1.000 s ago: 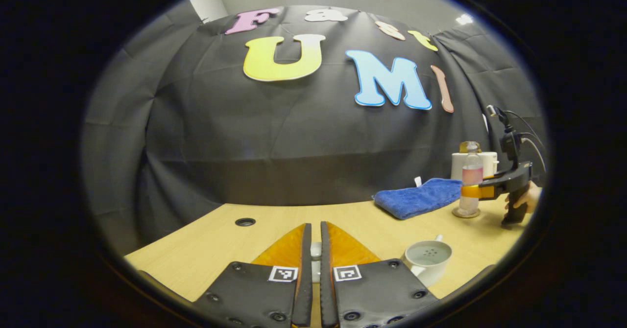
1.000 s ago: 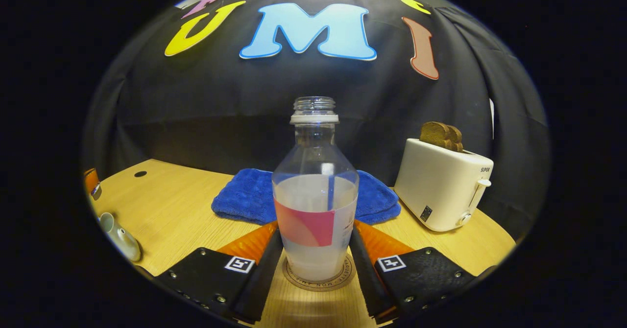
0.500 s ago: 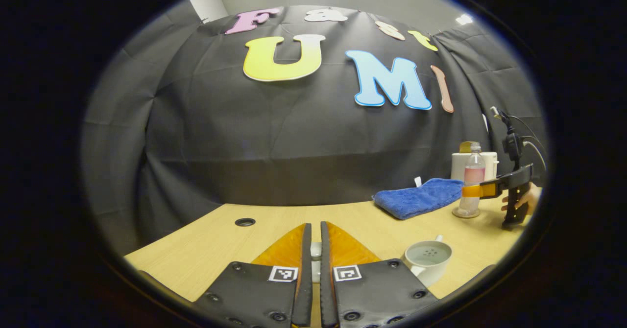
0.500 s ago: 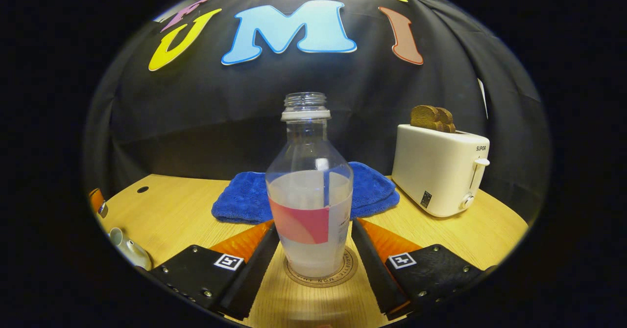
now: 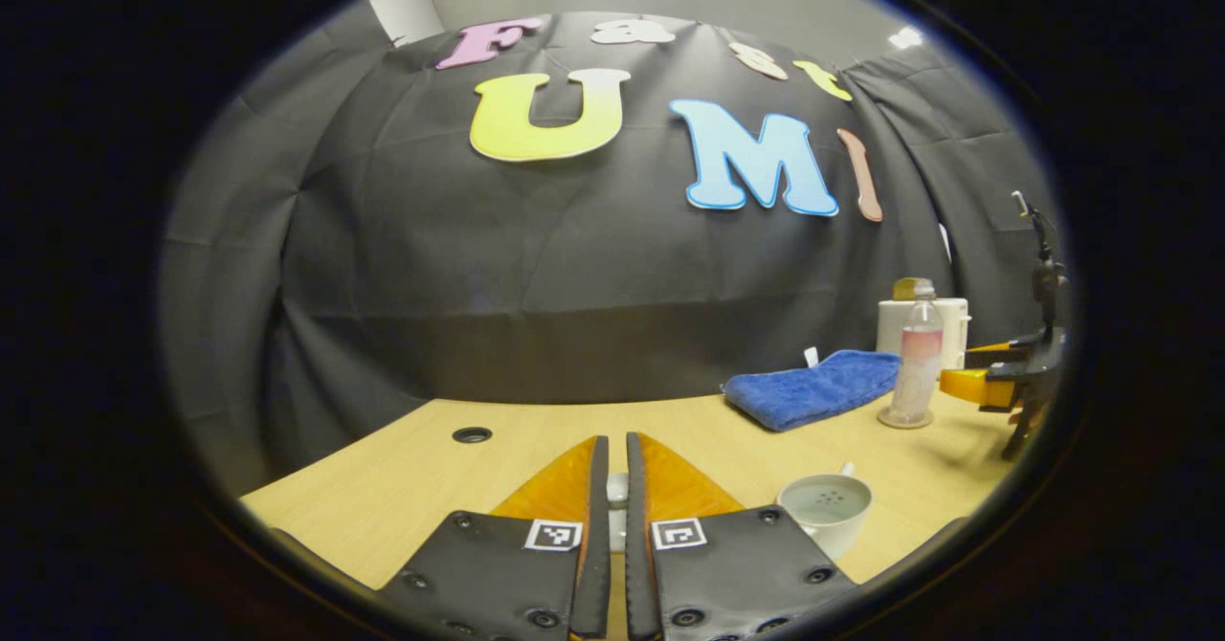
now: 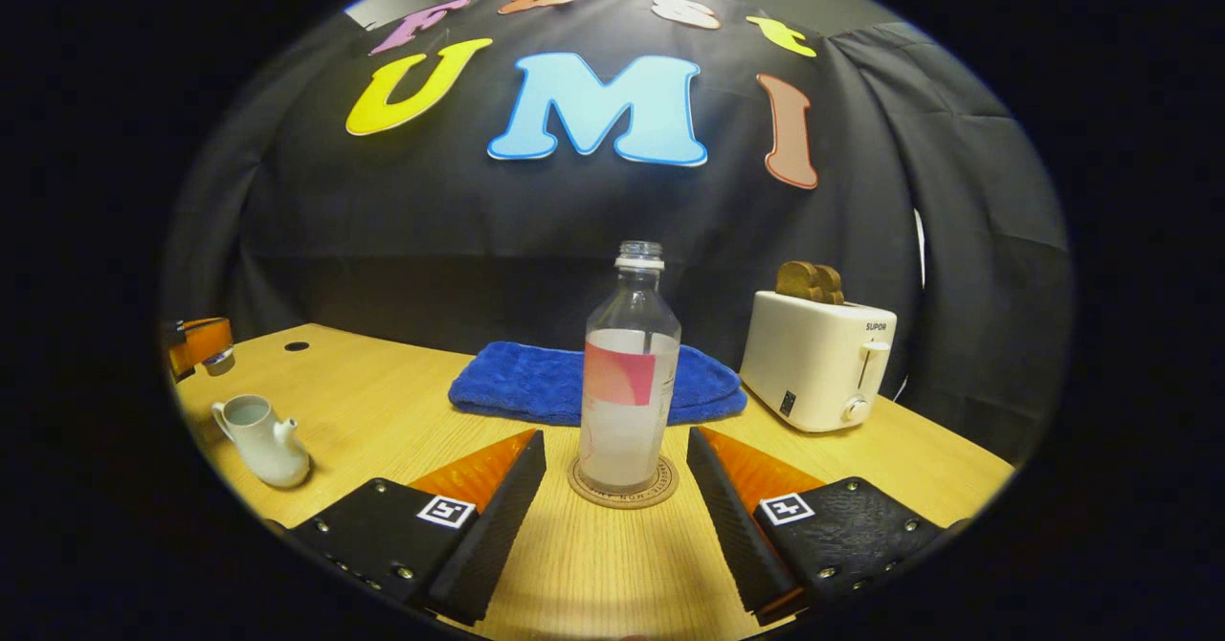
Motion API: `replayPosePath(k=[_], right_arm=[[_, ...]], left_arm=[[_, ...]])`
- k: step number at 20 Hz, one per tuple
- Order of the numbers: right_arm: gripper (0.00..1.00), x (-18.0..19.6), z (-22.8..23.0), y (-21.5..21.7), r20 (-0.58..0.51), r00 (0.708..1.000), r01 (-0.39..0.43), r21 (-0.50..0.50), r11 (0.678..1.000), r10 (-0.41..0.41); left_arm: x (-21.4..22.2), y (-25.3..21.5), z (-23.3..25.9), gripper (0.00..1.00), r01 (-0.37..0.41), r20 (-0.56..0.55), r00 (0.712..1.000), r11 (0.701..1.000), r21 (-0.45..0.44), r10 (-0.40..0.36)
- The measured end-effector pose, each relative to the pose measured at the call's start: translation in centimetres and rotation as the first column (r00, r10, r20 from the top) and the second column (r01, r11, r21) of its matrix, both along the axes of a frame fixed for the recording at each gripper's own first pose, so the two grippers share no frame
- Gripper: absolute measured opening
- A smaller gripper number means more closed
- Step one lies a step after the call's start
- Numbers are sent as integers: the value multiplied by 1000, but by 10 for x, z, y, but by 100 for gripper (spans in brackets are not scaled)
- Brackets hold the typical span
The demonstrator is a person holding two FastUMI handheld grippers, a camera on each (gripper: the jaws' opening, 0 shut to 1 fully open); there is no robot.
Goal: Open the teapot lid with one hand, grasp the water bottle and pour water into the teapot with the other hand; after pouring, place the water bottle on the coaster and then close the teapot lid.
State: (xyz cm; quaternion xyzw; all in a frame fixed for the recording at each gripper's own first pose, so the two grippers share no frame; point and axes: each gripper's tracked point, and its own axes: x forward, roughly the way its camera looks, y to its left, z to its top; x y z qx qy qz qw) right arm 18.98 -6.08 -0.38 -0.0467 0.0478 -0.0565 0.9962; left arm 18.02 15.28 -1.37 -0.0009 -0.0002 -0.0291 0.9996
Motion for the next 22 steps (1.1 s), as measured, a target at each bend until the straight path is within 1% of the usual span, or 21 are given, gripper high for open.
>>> replayPosePath(k=[3,6,9,11,13,14,15,16,20,22], right_arm=[[93,-21,2,13,18,1000,-24,-7,1000,24],[93,-42,1,17,27,999,-17,4,1000,16],[93,-60,0,22,39,999,-26,55,998,24],[92,-71,3,20,63,998,-25,83,996,20],[92,-79,5,20,84,996,-29,84,996,21],[92,-81,6,21,92,995,-30,83,996,22],[92,-84,7,23,96,995,-32,84,996,24],[92,-86,6,23,97,995,-33,84,996,25],[92,-87,5,24,96,995,-34,86,996,26],[92,-86,6,25,97,995,-37,85,996,29]], left_arm=[[-2,-10,5,15,15,11,1000,1000,-10,-15],[-8,-19,18,16,31,37,999,999,-39,-30],[-18,-36,33,16,73,66,996,994,-85,-67],[-24,-51,38,16,98,74,993,993,-71,-92],[-28,-69,42,15,128,81,989,991,-44,-124],[-30,-78,43,10,145,82,986,989,-34,-142],[-30,-86,44,10,159,78,985,987,-23,-156],[-30,-92,40,15,167,71,984,986,-15,-166],[-27,-110,19,15,199,9,980,980,-10,-199],[-25,-116,13,15,207,-8,978,978,7,-207]])
